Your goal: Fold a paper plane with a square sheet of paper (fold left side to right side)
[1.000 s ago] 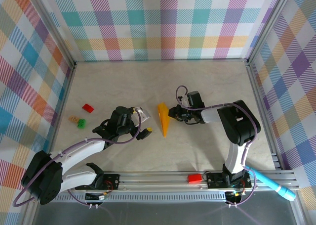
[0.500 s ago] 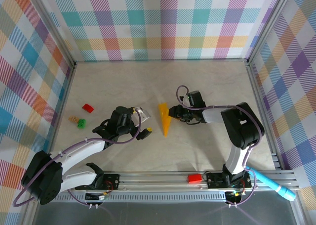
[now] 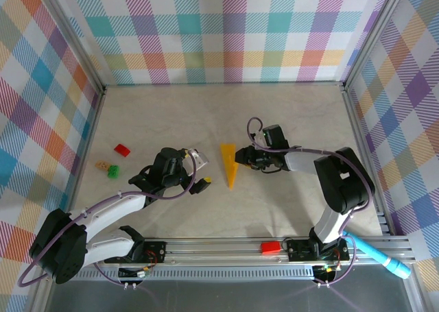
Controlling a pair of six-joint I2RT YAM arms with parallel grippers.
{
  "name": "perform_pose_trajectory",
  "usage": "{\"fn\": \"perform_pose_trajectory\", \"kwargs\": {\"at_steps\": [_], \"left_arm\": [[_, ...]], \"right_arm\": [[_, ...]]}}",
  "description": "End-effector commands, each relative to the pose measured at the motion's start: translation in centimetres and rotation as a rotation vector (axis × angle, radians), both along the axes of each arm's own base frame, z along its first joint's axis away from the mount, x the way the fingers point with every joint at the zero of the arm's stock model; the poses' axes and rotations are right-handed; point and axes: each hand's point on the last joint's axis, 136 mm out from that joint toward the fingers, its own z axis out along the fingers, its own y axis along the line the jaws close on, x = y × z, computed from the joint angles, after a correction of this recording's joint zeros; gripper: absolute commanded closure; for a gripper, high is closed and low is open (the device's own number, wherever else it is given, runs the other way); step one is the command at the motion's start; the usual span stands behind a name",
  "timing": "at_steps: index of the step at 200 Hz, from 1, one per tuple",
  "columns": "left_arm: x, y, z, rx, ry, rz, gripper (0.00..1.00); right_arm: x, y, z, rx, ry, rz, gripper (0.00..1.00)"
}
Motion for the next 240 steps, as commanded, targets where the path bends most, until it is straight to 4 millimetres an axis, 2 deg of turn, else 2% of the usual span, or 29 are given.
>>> {"fn": "perform_pose_trajectory", "kwargs": {"at_steps": [1, 90, 240], "left_arm": [[0.3, -0.1, 0.5, -0.006, -0.001, -0.008, 0.0], [0.3, -0.1, 0.5, -0.003, 0.001, -0.009, 0.0], [0.2, -0.2, 0.2, 0.004, 0.006, -0.011, 0.0]], "right_arm": [[-1.0, 0.5, -1.0, 0.029, 0.062, 0.026, 0.58], [-1.3, 1.0, -2.6, 0.039, 0.123, 0.041, 0.63], [-1.4, 2.8, -3.0, 0.042, 0.131, 0.077, 0.73]]}}
